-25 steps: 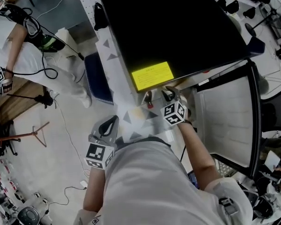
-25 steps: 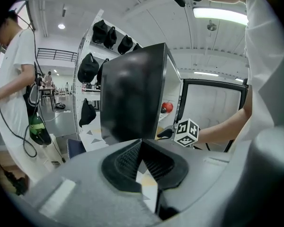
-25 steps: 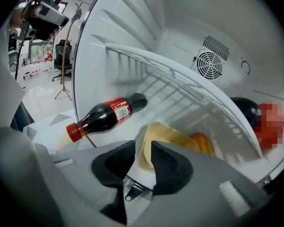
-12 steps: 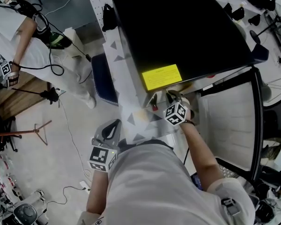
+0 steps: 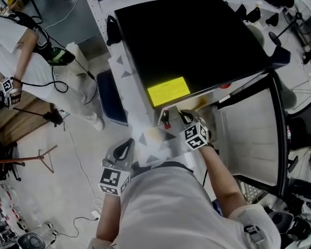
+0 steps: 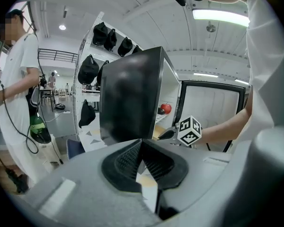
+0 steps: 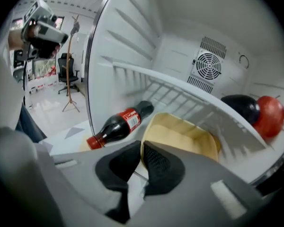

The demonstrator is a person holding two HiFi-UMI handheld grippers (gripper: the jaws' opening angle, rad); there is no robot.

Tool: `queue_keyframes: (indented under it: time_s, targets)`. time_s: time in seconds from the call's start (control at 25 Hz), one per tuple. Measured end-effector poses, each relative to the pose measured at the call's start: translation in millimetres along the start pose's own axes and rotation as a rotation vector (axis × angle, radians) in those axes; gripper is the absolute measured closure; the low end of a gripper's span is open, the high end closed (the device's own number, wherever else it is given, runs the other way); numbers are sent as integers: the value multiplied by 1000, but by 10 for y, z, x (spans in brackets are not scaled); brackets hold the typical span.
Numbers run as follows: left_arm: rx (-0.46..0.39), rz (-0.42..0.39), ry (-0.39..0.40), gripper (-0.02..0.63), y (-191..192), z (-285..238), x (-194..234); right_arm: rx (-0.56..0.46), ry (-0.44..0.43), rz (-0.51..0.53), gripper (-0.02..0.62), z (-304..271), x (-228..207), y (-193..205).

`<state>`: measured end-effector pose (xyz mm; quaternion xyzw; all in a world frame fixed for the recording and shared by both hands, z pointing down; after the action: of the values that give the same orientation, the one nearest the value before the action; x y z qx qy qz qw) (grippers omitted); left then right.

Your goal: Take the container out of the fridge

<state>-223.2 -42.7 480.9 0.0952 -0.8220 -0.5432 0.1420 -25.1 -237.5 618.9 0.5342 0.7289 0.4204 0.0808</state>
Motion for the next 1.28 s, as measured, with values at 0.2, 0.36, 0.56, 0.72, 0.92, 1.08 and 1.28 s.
queue_keyframes:
  time_s: [0.2, 0.36, 0.56, 0.72, 0.92, 1.08, 1.28]
  targets:
    - [2, -11, 64, 597, -56, -96, -80, -109, -30, -220, 572, 334, -44, -153]
    - [-8, -35, 119, 597, -131, -225, -153, -150, -30, -314, 572, 577, -90, -211]
    - [-23, -61, 200, 597, -206, -412, -307, -157, -46, -412, 572, 879, -52, -146]
    - [-23, -85, 260, 597, -248, -569, -426, -186, -19, -472, 572, 1137, -71, -93]
    - [-25, -98, 322, 597, -282, -712, -594, -231, 21, -529, 572, 1496, -90, -87]
    - [-37, -114, 374, 597, -347, -811, -748, -277, 63, -554, 572, 1814, -78, -116]
    - [-49, -138, 445, 597, -426, -934, -920, -310, 112, -580, 572, 2151, -47, -118]
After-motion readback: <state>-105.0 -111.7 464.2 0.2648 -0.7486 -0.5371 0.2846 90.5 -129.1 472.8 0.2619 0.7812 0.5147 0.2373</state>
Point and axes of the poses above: the fingertips, and each gripper's own axes: z backward along the fingers, x to its left, y out of its underside, the point moved 6 cm from there along z, backward along the fingers, and after that the axes turned 4 degrees about y, right-handed, at the moved point
